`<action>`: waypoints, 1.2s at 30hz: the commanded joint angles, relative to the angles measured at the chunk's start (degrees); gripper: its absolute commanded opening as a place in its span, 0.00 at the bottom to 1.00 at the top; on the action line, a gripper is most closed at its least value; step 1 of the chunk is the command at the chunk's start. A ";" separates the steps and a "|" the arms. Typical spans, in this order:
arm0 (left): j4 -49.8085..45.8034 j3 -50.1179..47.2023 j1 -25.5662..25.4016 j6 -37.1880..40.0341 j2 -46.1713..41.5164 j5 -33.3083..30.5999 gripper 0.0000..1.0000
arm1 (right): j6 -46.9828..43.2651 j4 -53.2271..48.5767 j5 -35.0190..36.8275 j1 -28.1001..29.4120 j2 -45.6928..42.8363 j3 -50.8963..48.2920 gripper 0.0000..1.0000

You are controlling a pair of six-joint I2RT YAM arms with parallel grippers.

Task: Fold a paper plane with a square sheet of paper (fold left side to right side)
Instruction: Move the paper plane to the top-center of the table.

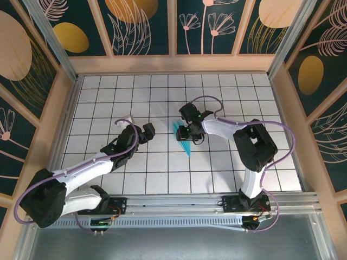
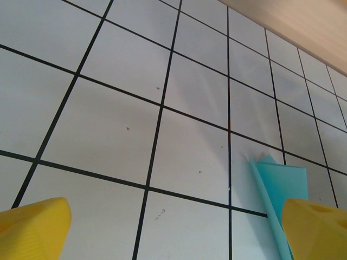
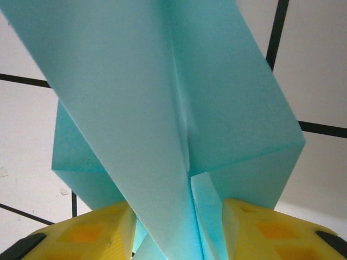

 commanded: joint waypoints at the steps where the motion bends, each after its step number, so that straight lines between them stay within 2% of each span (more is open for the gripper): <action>1: -0.17 1.32 0.47 -0.31 0.43 0.39 0.99 | -0.60 -1.92 2.28 -0.49 0.55 -0.73 0.43; 6: -0.02 1.05 0.51 -0.59 0.43 0.48 0.99 | -0.47 -2.20 2.91 -0.58 0.18 -0.82 0.37; 13: 0.18 0.77 0.51 -1.03 0.52 0.62 0.99 | -0.48 -2.20 2.86 -0.58 0.05 -1.29 0.24; 36: 0.71 0.46 0.51 -1.46 1.22 0.92 0.99 | 0.52 -0.23 1.20 -0.14 0.41 -3.45 0.18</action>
